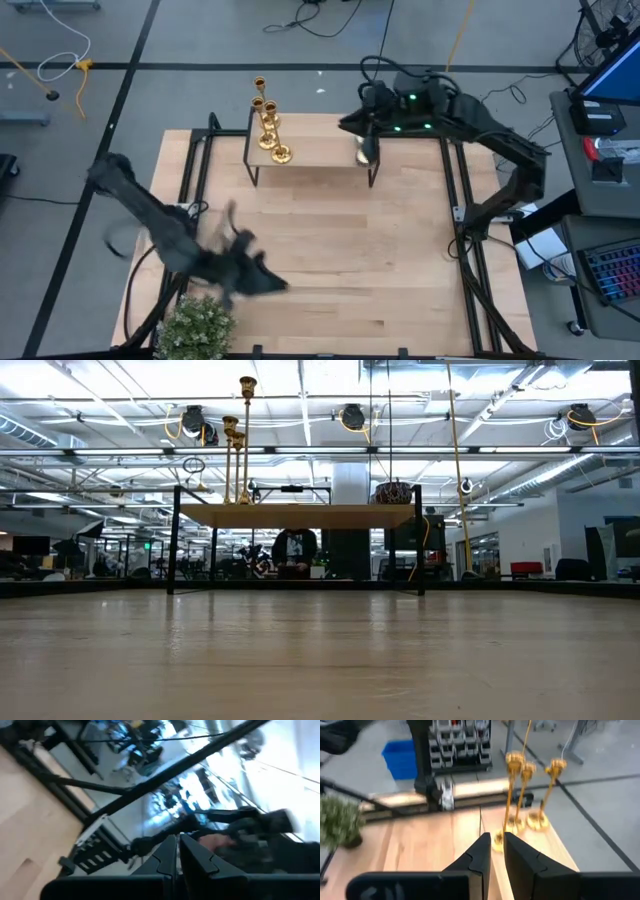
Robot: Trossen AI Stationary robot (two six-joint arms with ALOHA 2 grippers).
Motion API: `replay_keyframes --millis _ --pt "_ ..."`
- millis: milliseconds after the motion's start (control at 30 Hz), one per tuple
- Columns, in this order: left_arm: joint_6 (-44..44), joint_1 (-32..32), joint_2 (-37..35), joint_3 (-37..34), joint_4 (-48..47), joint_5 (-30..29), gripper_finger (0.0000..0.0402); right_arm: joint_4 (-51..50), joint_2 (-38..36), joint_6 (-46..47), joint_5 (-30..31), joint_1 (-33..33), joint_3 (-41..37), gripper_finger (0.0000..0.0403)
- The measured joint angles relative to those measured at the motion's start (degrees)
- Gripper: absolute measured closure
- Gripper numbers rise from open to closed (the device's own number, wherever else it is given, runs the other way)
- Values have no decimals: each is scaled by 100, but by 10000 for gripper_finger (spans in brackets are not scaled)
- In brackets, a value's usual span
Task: Pick & Place candle stick holders
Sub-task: Put the gold candle holder on the shelf aligned with the other gold candle holders
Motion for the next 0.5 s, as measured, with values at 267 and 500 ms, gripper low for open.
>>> replay_keyframes --millis 267,500 --pt "427 348 2371 2388 -1048 -2375 376 -906 -821 -115 16 -2 -2 353" --pt "632 1030 3644 4991 -4194 -3591 376 -885 -1396 114 16 -2 -2 353"
